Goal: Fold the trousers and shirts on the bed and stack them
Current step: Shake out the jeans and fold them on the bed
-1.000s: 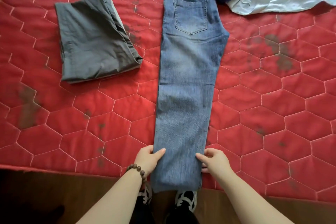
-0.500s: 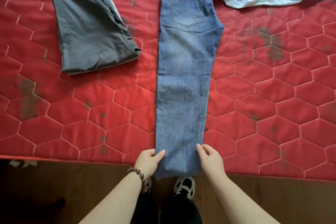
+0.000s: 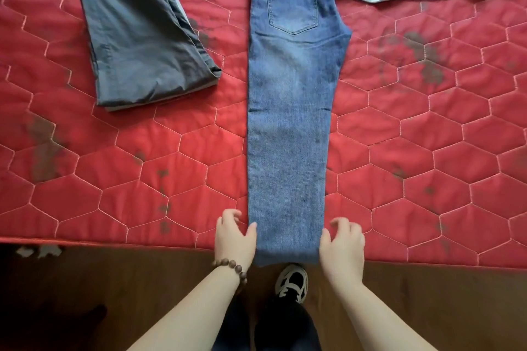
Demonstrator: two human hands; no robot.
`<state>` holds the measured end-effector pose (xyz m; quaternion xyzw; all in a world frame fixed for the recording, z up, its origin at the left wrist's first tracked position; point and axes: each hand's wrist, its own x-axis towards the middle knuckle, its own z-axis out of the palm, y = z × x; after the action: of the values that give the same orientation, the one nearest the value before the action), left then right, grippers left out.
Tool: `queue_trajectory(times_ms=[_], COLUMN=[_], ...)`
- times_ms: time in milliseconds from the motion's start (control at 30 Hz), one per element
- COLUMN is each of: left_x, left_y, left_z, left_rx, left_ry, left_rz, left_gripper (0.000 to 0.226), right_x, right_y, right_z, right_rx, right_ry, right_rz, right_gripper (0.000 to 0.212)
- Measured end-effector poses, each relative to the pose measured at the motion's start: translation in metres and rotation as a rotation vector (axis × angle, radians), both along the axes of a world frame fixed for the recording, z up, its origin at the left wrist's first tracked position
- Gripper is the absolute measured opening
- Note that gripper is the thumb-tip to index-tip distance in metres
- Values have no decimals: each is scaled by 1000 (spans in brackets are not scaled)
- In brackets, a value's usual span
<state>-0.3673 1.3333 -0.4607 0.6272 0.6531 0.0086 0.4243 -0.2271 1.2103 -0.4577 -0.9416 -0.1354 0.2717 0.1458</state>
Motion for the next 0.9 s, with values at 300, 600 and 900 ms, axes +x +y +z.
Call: queue_trajectory(times_ms=[300,600,900], left_x=[69,99,138], left_y=[52,105,147], left_z=[-39,-36,-69], left_rx=[482,771,550], left_ry=[201,108,314], left_rz=[-912,-926,-918], left_gripper=[63,23,69], right_x=[27,90,123], right_y=[100,111,184], right_z=[-35,-52,-68], right_rx=[233,117,-11], right_ry=[-184,-542,-388], right_rz=[760,686,692], right_gripper=[51,36,61])
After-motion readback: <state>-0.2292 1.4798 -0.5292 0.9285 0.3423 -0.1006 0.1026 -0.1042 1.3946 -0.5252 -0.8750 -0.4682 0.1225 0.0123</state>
